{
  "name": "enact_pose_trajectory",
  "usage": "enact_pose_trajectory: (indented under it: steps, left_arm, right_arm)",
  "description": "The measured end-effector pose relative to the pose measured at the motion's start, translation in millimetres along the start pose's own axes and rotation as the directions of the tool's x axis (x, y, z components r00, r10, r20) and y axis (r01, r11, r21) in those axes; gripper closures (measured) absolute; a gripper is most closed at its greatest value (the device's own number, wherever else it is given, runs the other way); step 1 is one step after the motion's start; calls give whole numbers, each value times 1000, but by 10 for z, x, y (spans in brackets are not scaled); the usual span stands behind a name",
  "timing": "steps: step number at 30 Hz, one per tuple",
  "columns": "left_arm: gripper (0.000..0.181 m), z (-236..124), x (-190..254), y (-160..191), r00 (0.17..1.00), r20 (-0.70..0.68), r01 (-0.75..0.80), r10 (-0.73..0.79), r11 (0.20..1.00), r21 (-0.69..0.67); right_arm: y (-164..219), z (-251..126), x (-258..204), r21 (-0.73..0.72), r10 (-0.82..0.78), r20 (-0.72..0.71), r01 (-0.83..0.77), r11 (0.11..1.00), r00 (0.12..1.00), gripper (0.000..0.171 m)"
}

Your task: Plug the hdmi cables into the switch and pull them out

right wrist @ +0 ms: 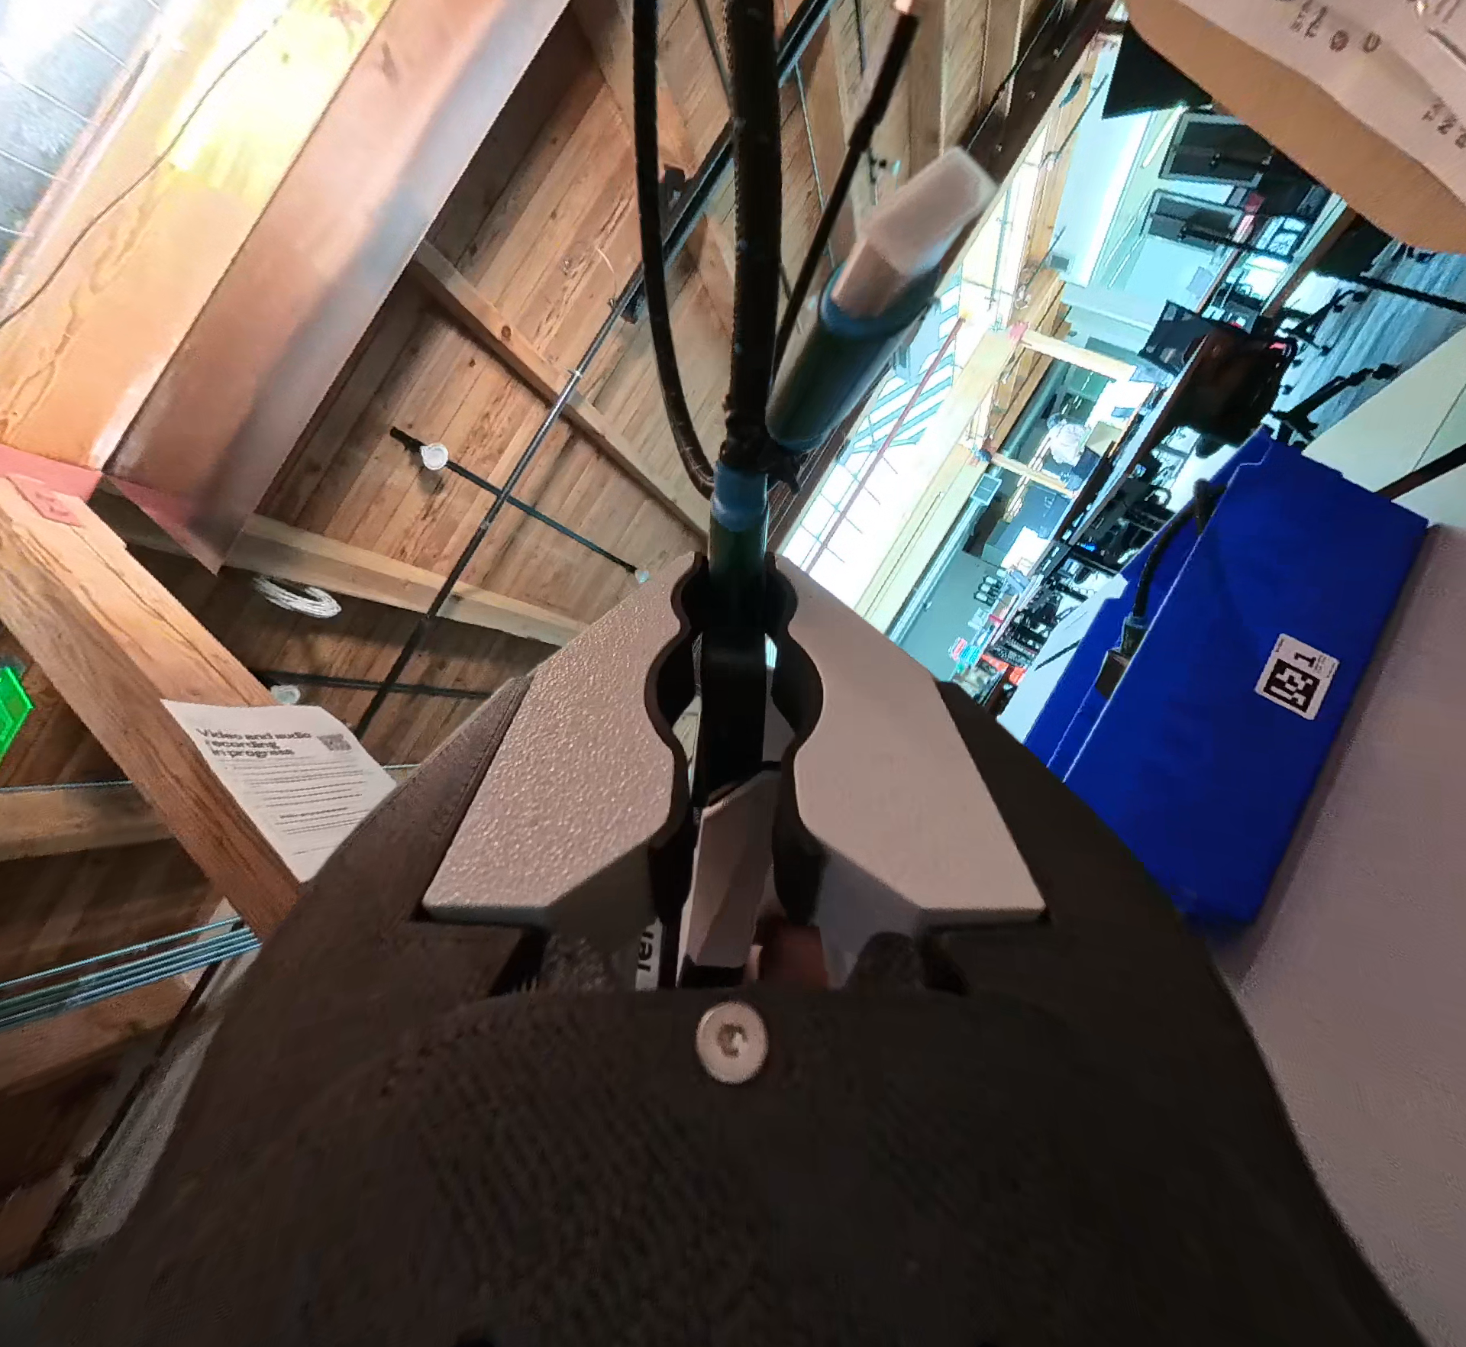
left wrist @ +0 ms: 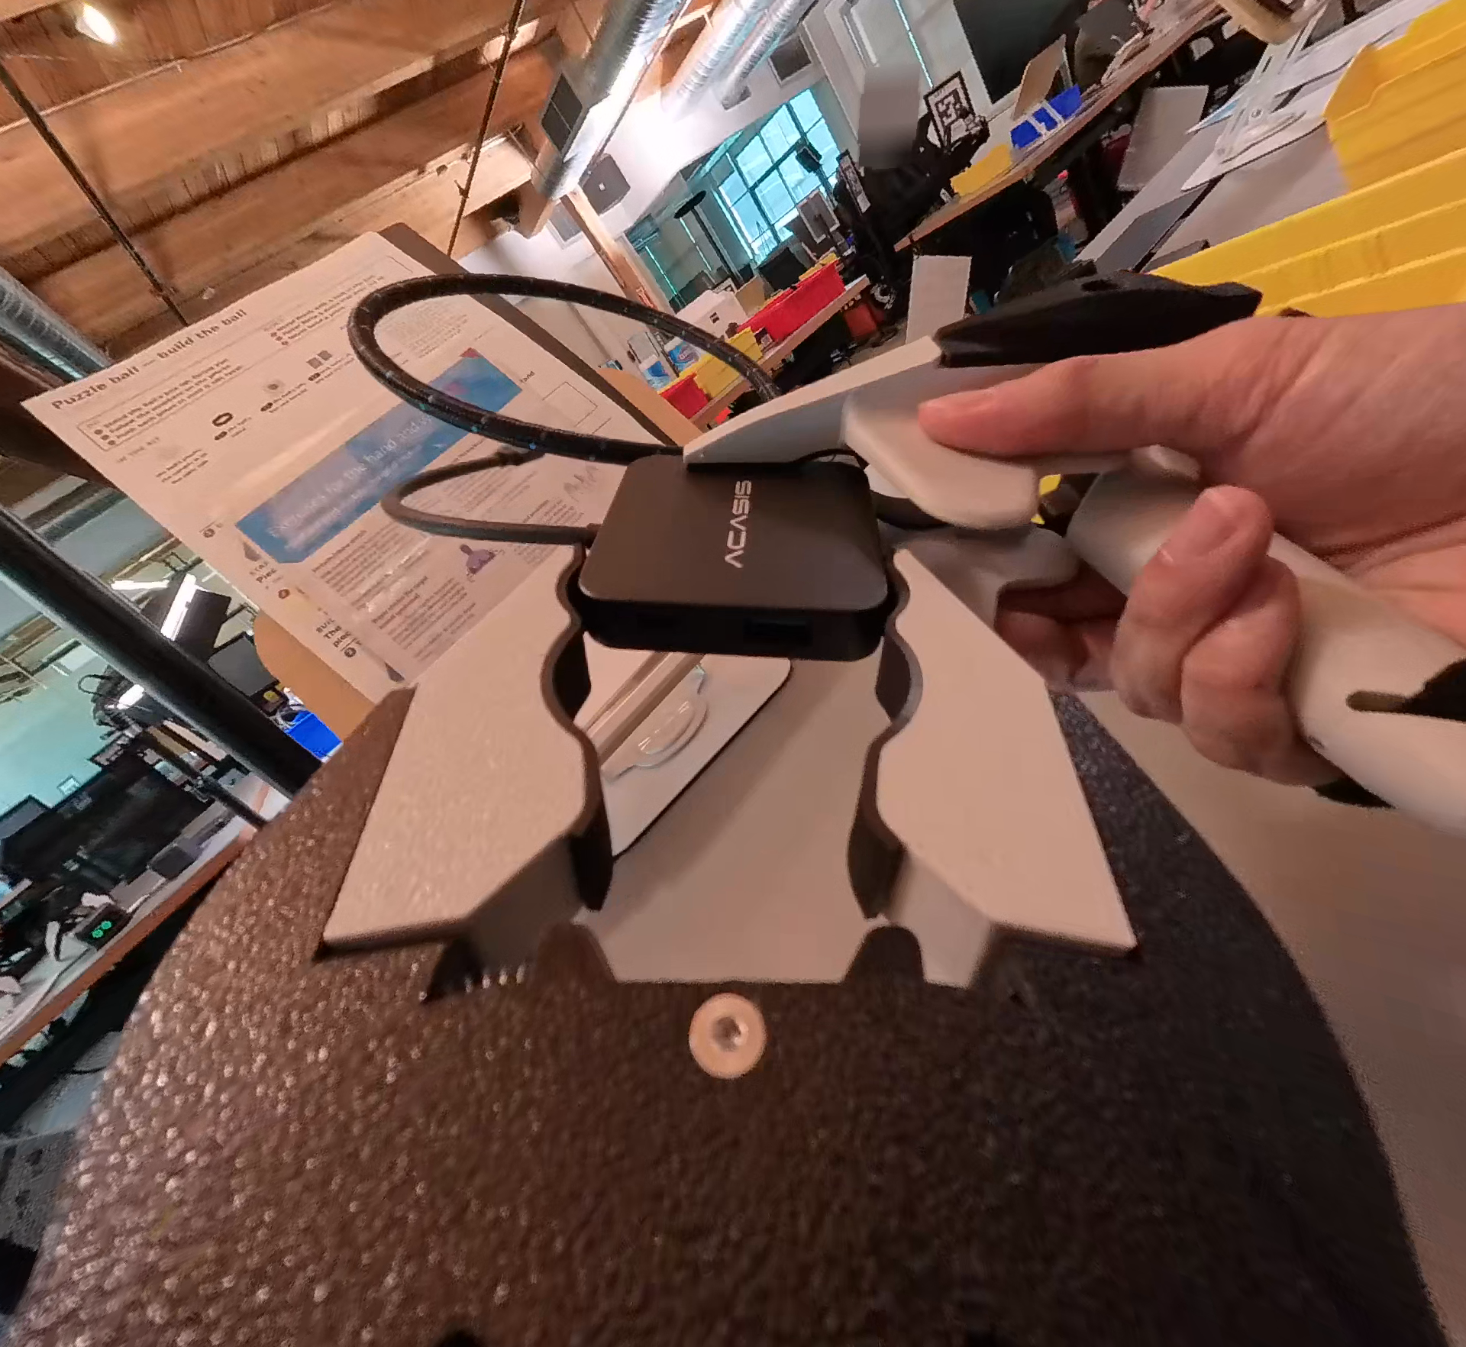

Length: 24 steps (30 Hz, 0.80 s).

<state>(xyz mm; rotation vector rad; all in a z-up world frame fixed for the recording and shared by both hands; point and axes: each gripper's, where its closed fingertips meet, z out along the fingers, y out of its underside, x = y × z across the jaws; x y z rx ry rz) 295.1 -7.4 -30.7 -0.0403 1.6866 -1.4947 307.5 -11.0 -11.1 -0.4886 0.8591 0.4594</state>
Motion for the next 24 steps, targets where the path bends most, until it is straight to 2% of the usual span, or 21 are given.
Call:
enact_pose_trajectory:
  steps: [2,4,6,7,8,9,11,13,15,17,19,21,24]
  left_arm:
    - [111,-10,-16,-10,1000,-8,-3,3,1000,-4]
    - [111,-14,-22,13,999,-26,23,-23,1000,-20]
    - [112,-34,-63,50,992,-46,115,-116,993,-19]
    - [112,-58,-117,106,984,-47,171,-172,985,-29]
    - [112,-92,-179,171,973,-46,224,-225,974,-35]
    - [112,-130,-225,246,957,-59,281,-283,959,-44]
    - [111,-202,-224,378,917,-128,373,-378,926,-67]
    - [111,-240,-134,451,880,-208,421,-427,904,-75]
    - [111,-240,-6,496,865,-267,419,-425,904,-83]
    - [111,-217,113,506,866,-303,392,-398,916,-84]
    - [111,-200,235,440,862,-353,367,-365,928,-62]
    - [111,-204,352,355,860,-405,328,-309,944,-23]
    - [111,-248,501,288,844,-478,287,-244,958,19]
  right_arm:
    - [15,16,-19,-18,-27,6,27,999,1000,160]
    - [38,17,5,-83,-146,-12,144,986,989,159]
    - [119,-26,-4,-216,-325,2,318,923,946,138]
    - [119,-76,23,-277,-428,-18,407,870,903,118]
    - [97,-155,74,-344,-553,-44,508,790,832,103]
    - [64,-259,125,-424,-688,-49,609,671,724,98]
    - [5,-455,145,-557,-884,35,743,371,467,91]
    - [9,-568,80,-616,-944,217,785,64,247,102]
    - [45,-626,39,-640,-916,378,752,-157,131,102]
    - [96,-653,40,-645,-863,497,704,-296,93,105]
    - [162,-684,113,-644,-803,588,658,-390,99,107]
    - [235,-720,192,-655,-759,633,630,-417,155,116]
    - [366,-755,195,-658,-705,663,647,-385,254,132]
